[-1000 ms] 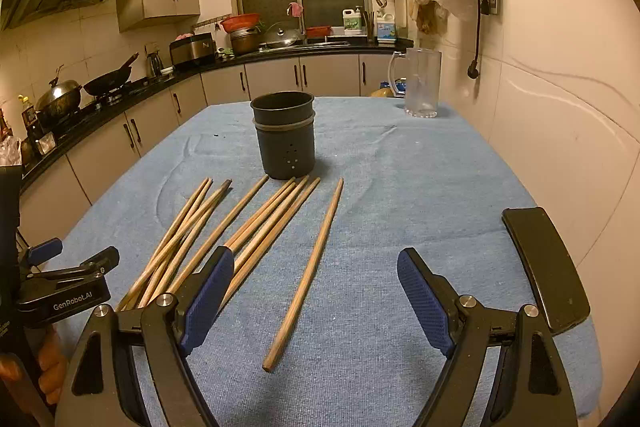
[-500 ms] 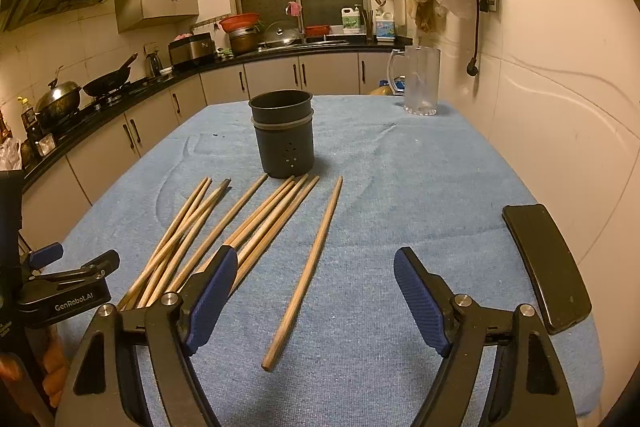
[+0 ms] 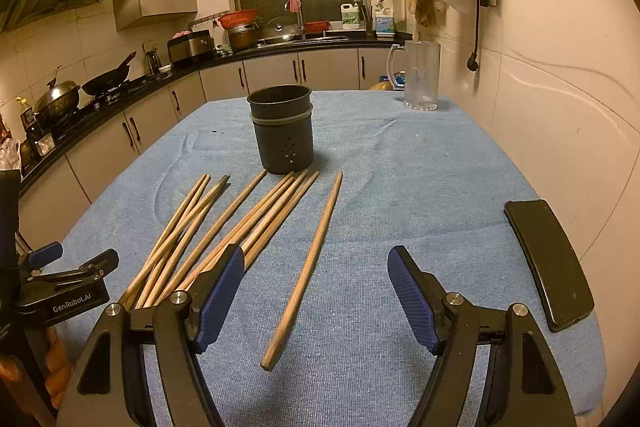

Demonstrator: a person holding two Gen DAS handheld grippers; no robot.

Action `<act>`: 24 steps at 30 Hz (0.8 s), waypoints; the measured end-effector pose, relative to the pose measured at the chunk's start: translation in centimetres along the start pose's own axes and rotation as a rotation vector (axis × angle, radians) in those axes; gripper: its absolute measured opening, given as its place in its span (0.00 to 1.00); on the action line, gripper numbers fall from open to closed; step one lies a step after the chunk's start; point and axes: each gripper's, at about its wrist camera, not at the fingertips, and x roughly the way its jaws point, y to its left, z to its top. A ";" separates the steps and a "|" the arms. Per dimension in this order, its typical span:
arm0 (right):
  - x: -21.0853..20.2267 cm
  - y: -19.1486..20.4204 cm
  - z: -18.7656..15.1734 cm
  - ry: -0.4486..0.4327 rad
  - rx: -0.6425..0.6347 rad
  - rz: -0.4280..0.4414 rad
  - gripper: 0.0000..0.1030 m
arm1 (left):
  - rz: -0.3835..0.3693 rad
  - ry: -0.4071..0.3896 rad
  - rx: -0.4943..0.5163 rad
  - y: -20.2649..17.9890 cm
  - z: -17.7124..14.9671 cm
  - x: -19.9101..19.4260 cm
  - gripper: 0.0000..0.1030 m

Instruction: Organize utensils

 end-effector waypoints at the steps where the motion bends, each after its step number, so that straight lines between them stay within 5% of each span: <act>1: 0.0 0.0 0.0 0.000 0.000 0.000 0.76 | -0.001 -0.001 0.001 0.0 0.0 0.0 0.97; 24: 1.7 -0.6 0.6 0.042 0.011 0.001 0.74 | -0.089 0.000 0.068 -1.0 0.9 0.5 0.97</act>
